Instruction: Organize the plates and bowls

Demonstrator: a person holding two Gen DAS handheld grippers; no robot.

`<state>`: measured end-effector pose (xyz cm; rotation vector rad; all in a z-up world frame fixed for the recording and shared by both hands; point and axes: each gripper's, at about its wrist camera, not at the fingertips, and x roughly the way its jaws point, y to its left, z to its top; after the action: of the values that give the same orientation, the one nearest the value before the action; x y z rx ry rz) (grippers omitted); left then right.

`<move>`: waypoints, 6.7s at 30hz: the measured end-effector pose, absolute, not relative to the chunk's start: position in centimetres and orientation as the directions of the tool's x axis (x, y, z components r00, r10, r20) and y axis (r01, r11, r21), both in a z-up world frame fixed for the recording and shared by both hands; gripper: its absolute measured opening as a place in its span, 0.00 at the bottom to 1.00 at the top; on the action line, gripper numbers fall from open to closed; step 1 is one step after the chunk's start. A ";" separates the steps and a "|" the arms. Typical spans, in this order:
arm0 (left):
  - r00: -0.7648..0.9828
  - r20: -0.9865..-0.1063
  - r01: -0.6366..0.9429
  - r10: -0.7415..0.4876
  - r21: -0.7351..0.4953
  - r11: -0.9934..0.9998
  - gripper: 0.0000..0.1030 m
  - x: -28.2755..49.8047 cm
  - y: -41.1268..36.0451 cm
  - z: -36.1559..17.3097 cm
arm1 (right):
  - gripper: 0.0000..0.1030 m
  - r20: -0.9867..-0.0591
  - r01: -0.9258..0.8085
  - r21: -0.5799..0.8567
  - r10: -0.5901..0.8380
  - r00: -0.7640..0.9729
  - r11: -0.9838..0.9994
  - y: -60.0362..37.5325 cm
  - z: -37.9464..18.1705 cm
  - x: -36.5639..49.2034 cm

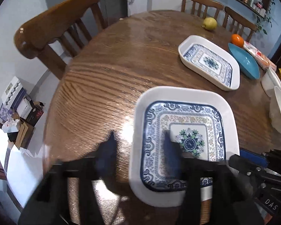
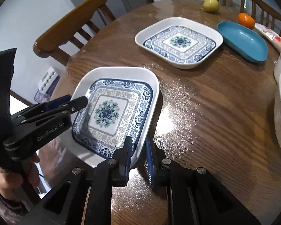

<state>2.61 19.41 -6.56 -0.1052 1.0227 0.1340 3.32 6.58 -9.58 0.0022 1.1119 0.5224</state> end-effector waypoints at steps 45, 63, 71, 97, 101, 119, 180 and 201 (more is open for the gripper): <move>0.679 -0.734 0.094 -0.018 0.063 0.994 0.99 15.9 13.1 5.8 | 0.62 -0.671 -0.147 0.331 0.342 0.658 0.932 -4.7 3.3 7.6; 0.519 -0.854 0.144 0.010 0.099 0.985 0.68 21.6 14.0 -7.0 | 0.62 -0.827 -0.083 0.272 0.277 0.490 0.959 0.5 -7.6 15.5; 0.497 -0.866 0.163 -0.055 0.031 0.986 0.45 22.4 14.4 -7.5 | 0.44 -0.832 -0.100 0.253 0.269 0.485 0.962 1.1 -8.8 16.5; 0.636 -0.770 0.131 -0.054 0.038 0.991 0.19 14.4 13.6 -1.0 | 0.15 -0.749 -0.148 0.306 0.334 0.572 0.940 0.4 -3.5 12.8; 0.647 -0.761 0.108 -0.039 0.041 0.993 0.19 11.9 13.7 -0.1 | 0.15 -0.723 -0.172 0.322 0.359 0.590 0.931 0.2 -2.3 10.8; 0.645 -0.764 0.007 0.006 0.014 1.000 0.19 4.5 16.0 -0.5 | 0.15 -0.733 -0.274 0.305 0.408 0.544 0.912 2.3 -2.5 4.5; 0.553 -0.832 -0.015 0.049 0.049 0.999 0.28 6.3 16.6 -6.6 | 0.15 -0.781 -0.229 0.208 0.303 0.547 0.951 4.9 -6.9 8.1; 0.683 -0.730 0.034 0.018 0.056 0.998 0.90 3.6 14.5 -0.1 | 0.50 -0.669 -0.244 0.276 0.368 0.646 0.930 0.4 -0.7 3.4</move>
<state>3.55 14.45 -0.12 0.0671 0.8185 -0.0090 3.45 0.41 -0.71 0.1664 0.7965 0.3501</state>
